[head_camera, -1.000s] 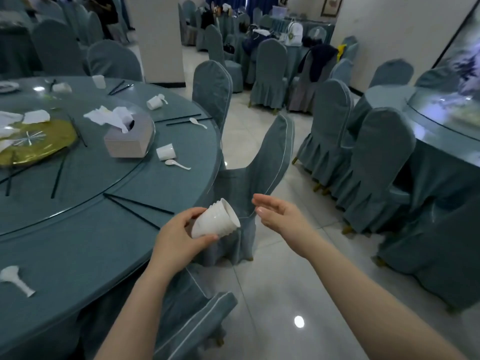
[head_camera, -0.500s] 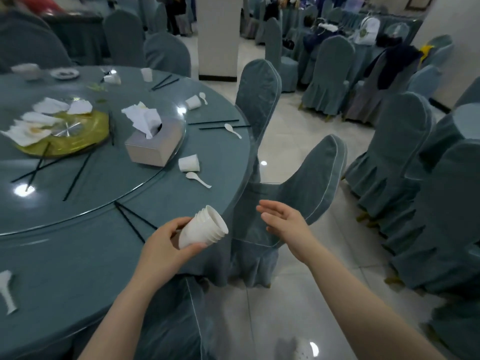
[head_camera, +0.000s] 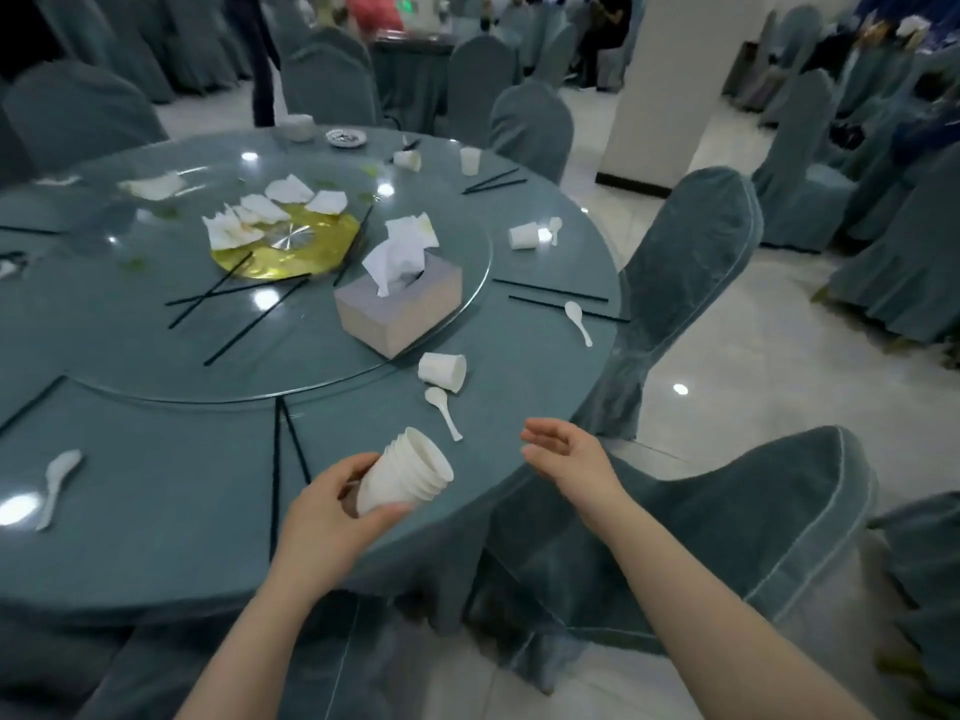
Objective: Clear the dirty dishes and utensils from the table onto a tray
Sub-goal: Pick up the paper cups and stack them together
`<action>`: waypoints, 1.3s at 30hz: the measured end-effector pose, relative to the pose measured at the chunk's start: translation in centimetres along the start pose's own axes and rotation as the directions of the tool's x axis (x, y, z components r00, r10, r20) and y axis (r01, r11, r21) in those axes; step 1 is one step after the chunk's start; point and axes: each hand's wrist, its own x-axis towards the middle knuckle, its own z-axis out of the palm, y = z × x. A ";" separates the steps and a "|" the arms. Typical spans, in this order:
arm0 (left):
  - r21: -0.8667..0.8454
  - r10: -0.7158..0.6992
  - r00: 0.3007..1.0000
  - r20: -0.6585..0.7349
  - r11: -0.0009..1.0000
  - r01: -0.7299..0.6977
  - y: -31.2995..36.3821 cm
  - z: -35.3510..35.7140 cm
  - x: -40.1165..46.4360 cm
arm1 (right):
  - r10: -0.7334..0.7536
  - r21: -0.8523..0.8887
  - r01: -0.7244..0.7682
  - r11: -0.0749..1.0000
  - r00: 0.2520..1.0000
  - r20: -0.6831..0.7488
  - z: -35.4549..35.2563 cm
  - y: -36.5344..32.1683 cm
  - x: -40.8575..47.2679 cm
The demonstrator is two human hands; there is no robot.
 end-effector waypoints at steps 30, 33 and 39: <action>0.112 -0.095 0.980 -0.172 0.987 0.116 -2.5 -1.8 18.2 | -0.190 -0.180 0.220 0.959 0.967 0.172 8.7 -1.8 21.2; 0.148 -0.050 0.990 -0.129 0.987 0.069 -1.7 -0.6 18.8 | -0.212 -0.146 0.261 0.954 0.935 0.283 7.7 -3.5 19.6; 0.200 0.090 0.996 -0.007 0.976 -0.087 1.1 1.4 19.2 | -0.248 -0.251 0.331 0.910 0.918 0.309 4.2 -4.8 17.1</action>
